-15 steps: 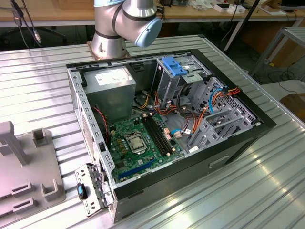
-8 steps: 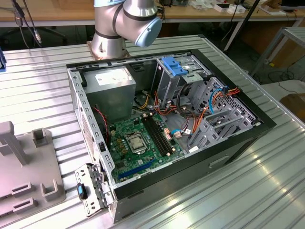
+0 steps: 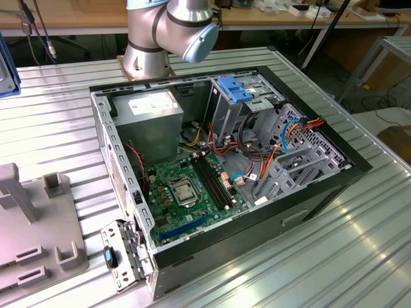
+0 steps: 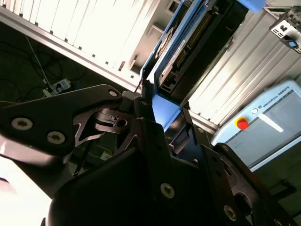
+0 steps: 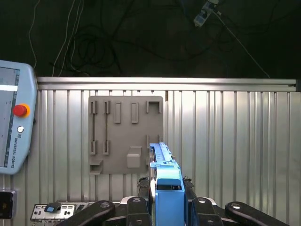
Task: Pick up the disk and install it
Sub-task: 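Pick up the disk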
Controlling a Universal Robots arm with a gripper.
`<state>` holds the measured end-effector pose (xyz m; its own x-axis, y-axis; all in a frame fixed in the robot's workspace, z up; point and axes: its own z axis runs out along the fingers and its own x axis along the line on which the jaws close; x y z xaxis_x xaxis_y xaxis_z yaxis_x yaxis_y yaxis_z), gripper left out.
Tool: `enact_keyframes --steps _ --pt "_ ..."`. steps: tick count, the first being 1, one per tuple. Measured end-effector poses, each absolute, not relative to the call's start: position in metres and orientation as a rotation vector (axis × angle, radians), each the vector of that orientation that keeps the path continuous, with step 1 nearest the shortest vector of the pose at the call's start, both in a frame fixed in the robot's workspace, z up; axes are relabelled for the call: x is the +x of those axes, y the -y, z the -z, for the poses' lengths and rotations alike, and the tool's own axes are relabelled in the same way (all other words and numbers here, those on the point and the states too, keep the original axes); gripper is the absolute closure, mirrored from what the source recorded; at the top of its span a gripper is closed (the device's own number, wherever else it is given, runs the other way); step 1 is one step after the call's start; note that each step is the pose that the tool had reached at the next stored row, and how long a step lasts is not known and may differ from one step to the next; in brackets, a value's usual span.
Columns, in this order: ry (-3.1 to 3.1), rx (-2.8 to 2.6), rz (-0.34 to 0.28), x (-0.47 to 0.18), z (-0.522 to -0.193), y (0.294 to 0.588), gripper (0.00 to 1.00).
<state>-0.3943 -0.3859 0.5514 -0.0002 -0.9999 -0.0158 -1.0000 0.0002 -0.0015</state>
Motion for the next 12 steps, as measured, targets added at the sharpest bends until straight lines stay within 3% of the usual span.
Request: enact_keyframes --steps 12 --pt "-2.213 -2.213 -0.016 -0.373 -0.551 0.386 0.63"
